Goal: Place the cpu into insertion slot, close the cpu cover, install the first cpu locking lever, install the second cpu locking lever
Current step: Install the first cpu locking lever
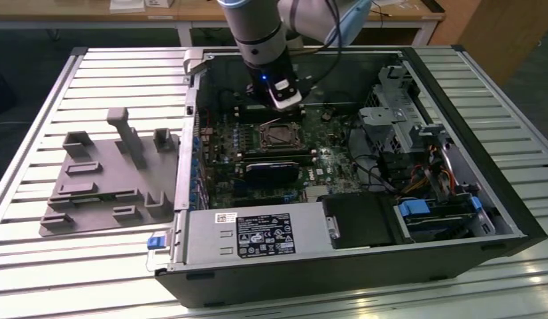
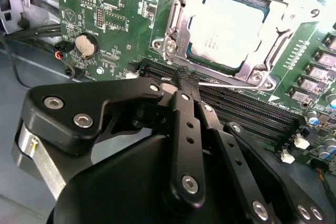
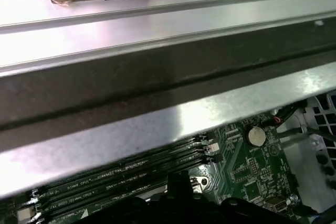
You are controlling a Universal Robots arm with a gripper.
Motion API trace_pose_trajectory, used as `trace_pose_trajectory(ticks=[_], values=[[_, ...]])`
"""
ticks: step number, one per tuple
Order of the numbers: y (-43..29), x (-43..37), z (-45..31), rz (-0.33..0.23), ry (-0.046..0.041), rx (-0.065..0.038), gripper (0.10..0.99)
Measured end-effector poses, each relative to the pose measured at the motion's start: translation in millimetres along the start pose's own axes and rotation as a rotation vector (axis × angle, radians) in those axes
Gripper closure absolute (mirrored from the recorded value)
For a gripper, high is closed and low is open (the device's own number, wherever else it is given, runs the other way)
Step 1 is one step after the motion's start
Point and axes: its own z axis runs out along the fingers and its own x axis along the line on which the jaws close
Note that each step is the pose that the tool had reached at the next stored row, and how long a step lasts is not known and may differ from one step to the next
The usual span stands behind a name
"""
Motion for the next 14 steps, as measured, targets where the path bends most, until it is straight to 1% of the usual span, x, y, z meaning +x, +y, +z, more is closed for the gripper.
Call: trace_pose_trajectory(ticks=[5, 9, 14], values=[[2.2, 3.6, 0.4, 0.021, -0.0054, 0.005, 0.984], [2.7, 4.8, 1.4, 0.053, -0.0130, 0.014, 0.984], [4.5, 7.5, 2.4, 0.075, -0.0182, 0.019, 0.984]])
